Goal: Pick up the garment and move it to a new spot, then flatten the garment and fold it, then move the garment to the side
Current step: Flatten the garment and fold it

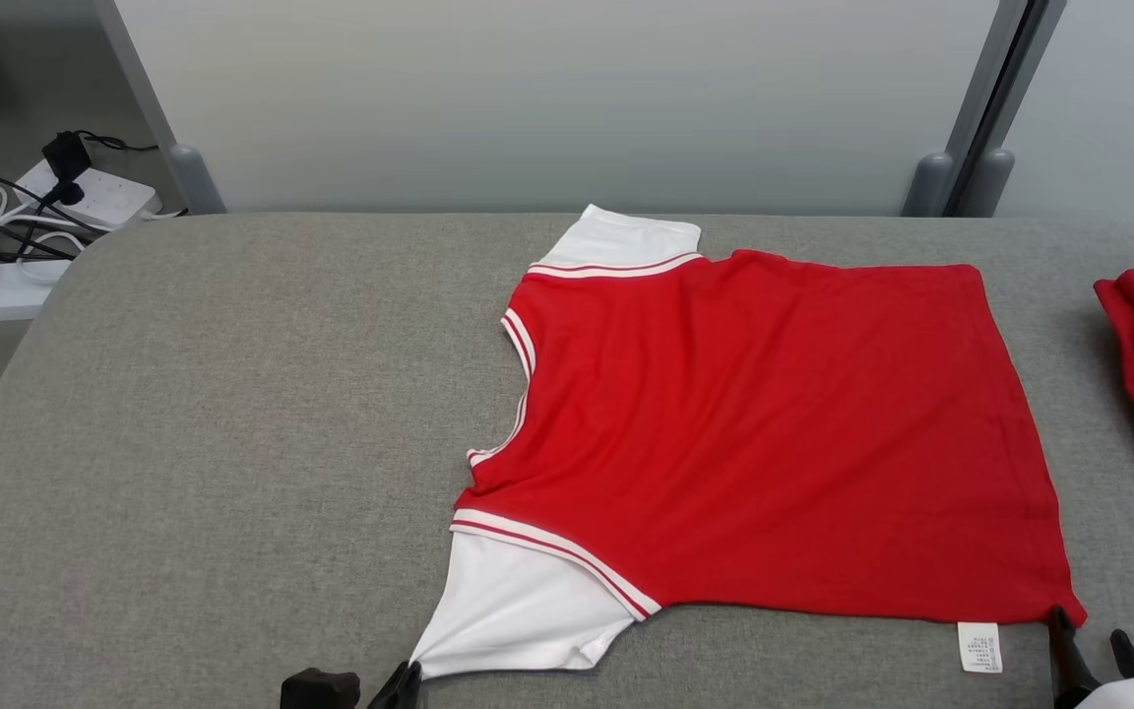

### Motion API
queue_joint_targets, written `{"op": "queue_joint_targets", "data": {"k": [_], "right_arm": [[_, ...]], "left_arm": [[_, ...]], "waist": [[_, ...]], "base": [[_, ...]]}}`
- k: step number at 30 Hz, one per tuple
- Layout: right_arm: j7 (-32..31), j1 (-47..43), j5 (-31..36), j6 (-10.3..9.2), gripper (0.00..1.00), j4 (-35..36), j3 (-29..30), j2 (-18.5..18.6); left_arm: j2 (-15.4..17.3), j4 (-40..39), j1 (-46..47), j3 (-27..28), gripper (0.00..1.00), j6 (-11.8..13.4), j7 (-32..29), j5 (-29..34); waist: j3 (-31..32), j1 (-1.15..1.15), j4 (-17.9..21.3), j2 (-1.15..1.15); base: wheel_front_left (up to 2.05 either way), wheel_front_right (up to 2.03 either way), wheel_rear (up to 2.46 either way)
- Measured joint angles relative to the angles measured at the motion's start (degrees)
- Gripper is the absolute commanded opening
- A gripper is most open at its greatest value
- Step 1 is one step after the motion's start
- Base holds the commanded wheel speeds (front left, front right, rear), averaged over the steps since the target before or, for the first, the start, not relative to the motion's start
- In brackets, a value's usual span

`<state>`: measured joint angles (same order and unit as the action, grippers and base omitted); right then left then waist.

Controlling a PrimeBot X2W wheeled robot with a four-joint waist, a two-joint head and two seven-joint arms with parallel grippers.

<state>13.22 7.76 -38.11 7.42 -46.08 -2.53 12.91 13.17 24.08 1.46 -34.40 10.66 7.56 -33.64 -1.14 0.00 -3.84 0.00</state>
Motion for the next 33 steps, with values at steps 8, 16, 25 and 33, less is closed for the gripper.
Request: {"op": "queue_joint_targets", "data": {"k": [8,16,25,33], "right_arm": [[0.43,2.85,-3.24,0.0,0.78,-3.15,-3.01,0.77],[0.92,3.72,-5.25,0.0,0.0,-5.38,-6.03,1.65],[0.93,-1.53,-3.69,0.0,0.0,2.94,-4.39,4.35],[0.93,-7.93,-3.7,0.01,0.0,9.03,-5.83,8.06]], "left_arm": [[0.6,-2.07,-0.01,-0.16,0.0,0.49,-1.07,0.01],[1.16,-4.07,-0.01,-0.78,0.0,0.49,-1.76,0.01],[2.98,-13.89,-0.57,-1.98,0.0,-2.5,-4.27,-1.31],[8.24,-27.98,-5.94,-3.78,0.0,-1.86,-12.16,-2.31]], "waist": [[-1.11,0.0,-0.37,0.0],[-0.64,0.0,-0.78,0.0],[0.7,0.0,-0.25,0.0],[1.43,0.0,0.25,0.0]], "base": [[0.0,0.0,0.0],[0.0,0.0,0.0],[0.0,0.0,0.0],[0.0,0.0,0.0]]}}
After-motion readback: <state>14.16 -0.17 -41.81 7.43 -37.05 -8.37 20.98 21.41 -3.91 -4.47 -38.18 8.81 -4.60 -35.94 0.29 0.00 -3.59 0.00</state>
